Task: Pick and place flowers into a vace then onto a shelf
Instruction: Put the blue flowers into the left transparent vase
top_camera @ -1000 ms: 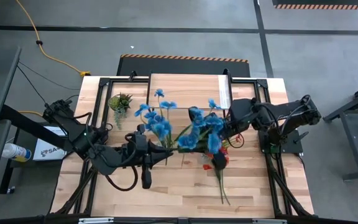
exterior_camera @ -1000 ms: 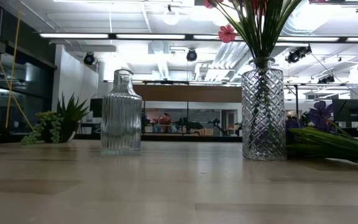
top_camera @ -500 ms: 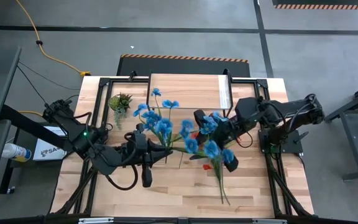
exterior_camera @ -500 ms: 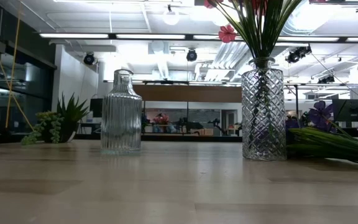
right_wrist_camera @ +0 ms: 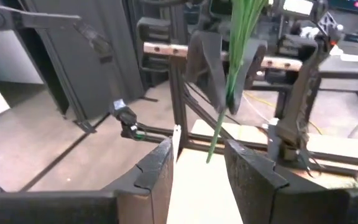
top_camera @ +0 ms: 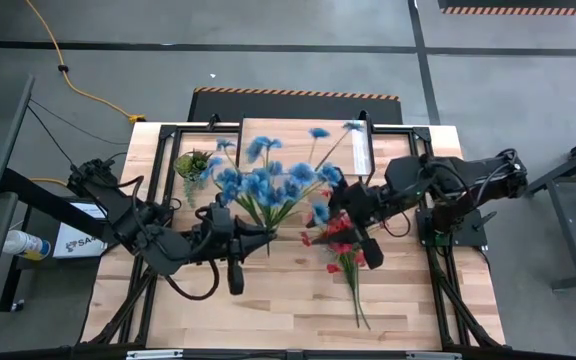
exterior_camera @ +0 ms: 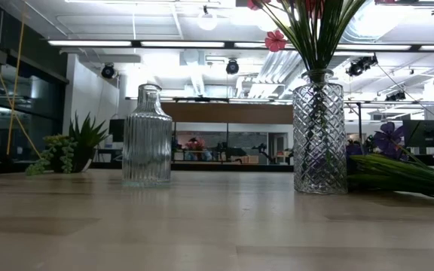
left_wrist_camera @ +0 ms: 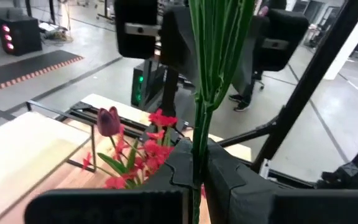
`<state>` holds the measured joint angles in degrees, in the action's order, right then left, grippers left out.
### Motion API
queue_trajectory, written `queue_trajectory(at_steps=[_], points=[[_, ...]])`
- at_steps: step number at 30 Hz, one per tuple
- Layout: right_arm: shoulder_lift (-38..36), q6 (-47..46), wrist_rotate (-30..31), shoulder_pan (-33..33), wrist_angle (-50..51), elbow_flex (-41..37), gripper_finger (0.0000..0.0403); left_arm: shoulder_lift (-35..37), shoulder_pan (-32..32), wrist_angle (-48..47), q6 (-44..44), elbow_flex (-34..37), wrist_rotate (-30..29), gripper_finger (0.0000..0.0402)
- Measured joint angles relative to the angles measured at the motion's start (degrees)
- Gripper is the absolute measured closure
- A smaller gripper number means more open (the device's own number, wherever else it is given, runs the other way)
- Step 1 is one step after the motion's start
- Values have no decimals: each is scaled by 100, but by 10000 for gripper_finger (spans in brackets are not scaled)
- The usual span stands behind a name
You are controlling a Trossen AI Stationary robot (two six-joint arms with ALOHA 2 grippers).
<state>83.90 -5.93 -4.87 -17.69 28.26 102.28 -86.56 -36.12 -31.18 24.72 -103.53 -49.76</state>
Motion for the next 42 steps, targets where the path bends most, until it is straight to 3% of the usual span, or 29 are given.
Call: queue_trajectory(at_steps=[5,15,23,32,39,42], points=[[-209,0,155,0,333,0,267,-2,0,-209,-45,0,-116,353],[-843,-8,223,2,979,0,268,-167,-123,-1213,162,7,-927,353],[-1275,-107,414,-9,1307,0,268,127,-669,-2963,1944,11,-1929,353],[-1349,45,541,-9,1356,0,268,534,-1541,-3773,2467,7,-3203,353],[-1338,149,600,-9,1354,0,268,345,-1644,-5688,4772,7,-3584,353],[-1338,149,602,-9,1354,0,268,210,-1591,-5796,5293,188,-3805,353]])
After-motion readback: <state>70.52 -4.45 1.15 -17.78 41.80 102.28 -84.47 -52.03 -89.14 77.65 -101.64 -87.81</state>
